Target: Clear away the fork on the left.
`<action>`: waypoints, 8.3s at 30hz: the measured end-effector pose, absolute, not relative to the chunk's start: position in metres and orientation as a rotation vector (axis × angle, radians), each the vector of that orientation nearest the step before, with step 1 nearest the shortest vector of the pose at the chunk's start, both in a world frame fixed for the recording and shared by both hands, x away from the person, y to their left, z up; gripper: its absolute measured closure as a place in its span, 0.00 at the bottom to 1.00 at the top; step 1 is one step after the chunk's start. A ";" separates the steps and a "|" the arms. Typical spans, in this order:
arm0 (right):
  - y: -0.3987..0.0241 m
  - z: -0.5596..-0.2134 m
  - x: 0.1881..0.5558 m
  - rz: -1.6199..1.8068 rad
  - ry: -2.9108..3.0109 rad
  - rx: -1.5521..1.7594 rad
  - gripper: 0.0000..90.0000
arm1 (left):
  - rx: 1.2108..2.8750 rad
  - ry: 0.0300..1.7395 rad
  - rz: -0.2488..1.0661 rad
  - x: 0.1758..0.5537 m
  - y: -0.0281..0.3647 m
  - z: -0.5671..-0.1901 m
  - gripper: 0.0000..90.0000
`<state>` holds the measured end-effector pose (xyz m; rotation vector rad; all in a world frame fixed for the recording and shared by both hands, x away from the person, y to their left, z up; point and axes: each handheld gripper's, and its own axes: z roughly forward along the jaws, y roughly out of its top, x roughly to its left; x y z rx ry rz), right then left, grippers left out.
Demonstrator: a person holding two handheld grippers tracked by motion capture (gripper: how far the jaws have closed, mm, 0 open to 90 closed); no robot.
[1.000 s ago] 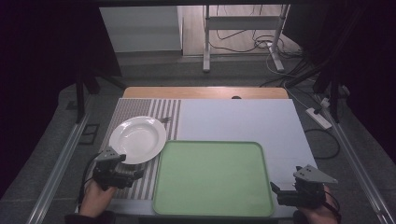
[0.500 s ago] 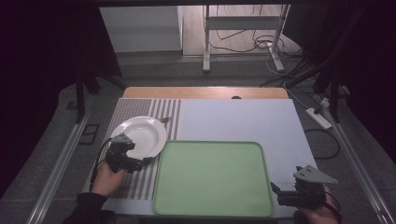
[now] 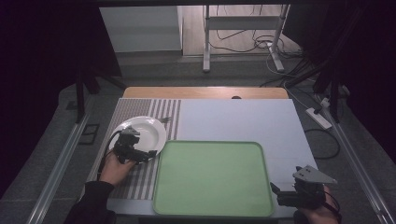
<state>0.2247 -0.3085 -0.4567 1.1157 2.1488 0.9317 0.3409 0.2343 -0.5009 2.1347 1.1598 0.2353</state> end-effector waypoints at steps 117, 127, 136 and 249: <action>-0.305 -0.458 0.225 0.900 2.188 1.079 0.00 | 2.431 1.362 0.208 0.554 0.250 -0.527 0.02; -0.304 -0.459 0.224 0.896 2.191 1.069 0.00 | 2.393 1.296 0.241 0.547 0.266 -0.523 0.35; -0.303 -0.459 0.224 0.885 2.199 1.058 0.00 | 2.421 1.145 0.291 0.536 0.262 -0.522 0.84; -0.301 -0.458 0.223 0.884 2.201 1.018 0.00 | 2.520 0.925 -0.006 0.323 0.098 -0.490 0.96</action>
